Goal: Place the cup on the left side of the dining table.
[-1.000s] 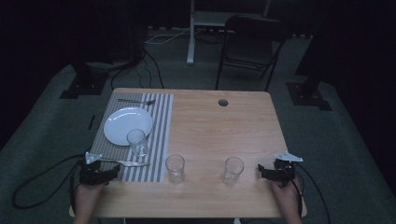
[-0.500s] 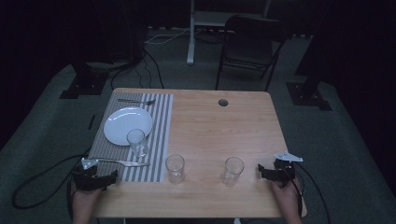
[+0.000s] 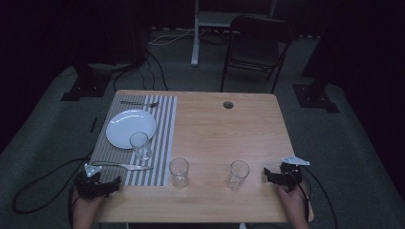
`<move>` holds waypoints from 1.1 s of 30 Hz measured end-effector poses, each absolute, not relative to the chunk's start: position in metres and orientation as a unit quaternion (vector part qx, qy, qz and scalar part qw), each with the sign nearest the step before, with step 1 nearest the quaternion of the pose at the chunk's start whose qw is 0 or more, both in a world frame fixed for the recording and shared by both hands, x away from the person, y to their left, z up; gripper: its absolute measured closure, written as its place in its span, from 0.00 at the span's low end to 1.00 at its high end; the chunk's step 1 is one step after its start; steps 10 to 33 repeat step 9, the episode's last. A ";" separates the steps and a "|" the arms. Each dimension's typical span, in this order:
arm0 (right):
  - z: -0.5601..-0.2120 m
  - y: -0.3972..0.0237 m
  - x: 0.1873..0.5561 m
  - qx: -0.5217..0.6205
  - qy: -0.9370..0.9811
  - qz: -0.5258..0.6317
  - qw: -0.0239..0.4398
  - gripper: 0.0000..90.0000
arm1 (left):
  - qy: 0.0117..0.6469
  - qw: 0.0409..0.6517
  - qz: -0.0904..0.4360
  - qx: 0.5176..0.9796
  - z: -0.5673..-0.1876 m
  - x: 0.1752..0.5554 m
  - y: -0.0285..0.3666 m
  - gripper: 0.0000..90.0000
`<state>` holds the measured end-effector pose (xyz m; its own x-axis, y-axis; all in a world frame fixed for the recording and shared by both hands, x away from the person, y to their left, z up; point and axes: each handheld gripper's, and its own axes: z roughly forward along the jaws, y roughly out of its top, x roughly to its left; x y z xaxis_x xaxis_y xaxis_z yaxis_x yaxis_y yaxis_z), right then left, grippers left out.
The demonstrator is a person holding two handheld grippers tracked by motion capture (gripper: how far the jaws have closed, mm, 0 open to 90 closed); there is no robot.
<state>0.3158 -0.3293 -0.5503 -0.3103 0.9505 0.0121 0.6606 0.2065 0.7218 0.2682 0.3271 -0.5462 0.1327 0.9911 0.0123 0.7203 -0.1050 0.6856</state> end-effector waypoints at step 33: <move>-0.550 -0.329 0.316 0.542 0.743 0.321 0.226 0.14 | 0.602 0.279 0.243 0.708 -0.546 0.269 0.330 0.00</move>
